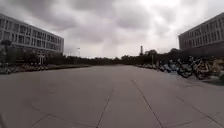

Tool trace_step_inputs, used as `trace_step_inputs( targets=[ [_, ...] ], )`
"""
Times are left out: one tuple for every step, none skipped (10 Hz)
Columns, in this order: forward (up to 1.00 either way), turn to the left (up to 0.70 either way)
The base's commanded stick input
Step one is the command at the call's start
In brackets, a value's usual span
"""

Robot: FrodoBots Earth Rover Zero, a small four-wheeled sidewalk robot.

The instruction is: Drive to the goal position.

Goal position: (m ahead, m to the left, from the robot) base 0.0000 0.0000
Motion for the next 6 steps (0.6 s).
trace_step_inputs(
  targets=[
    [0.05, 0.0],
    [0.05, 0.0],
    [0.05, 0.0],
    [0.05, 0.0],
    [0.05, 0.0],
    [0.05, 0.0]
  ],
)
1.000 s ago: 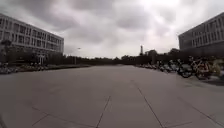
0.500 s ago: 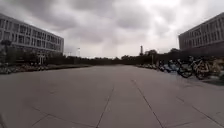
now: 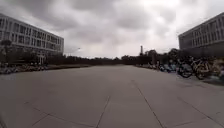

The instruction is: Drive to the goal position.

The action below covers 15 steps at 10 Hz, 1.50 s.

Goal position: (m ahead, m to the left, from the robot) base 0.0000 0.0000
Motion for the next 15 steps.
trace_step_inputs(
  targets=[
    [0.05, 0.0],
    [0.05, 0.0],
    [0.05, 0.0],
    [0.05, 0.0],
    [0.05, 0.0],
    [0.05, 0.0],
    [0.05, 0.0],
    [0.05, 0.0],
    [0.05, 0.0],
    [0.05, 0.0],
    [0.05, 0.0],
    [0.05, 0.0],
    [0.05, 0.0],
    [0.05, 0.0],
    [0.05, 0.0]
  ],
)
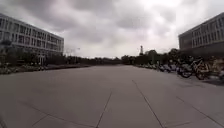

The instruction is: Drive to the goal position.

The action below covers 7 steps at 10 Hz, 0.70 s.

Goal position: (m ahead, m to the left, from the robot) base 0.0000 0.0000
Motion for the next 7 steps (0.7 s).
trace_step_inputs(
  targets=[
    [0.05, 0.0],
    [0.05, 0.0],
    [0.05, 0.0],
    [0.05, 0.0],
    [0.05, 0.0],
    [0.05, 0.0],
    [0.05, 0.0]
  ],
)
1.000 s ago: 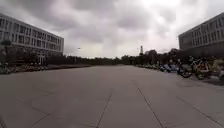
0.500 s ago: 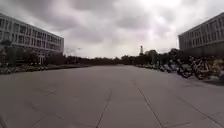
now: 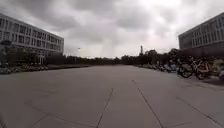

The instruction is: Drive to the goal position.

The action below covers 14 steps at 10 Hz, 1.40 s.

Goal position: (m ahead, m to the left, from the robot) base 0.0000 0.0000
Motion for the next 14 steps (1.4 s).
trace_step_inputs(
  targets=[
    [0.05, 0.0],
    [0.05, 0.0],
    [0.05, 0.0],
    [0.05, 0.0],
    [0.05, 0.0],
    [0.05, 0.0],
    [0.05, 0.0],
    [0.05, 0.0],
    [0.05, 0.0],
    [0.05, 0.0],
    [0.05, 0.0],
    [0.05, 0.0],
    [0.05, 0.0],
    [0.05, 0.0]
  ],
)
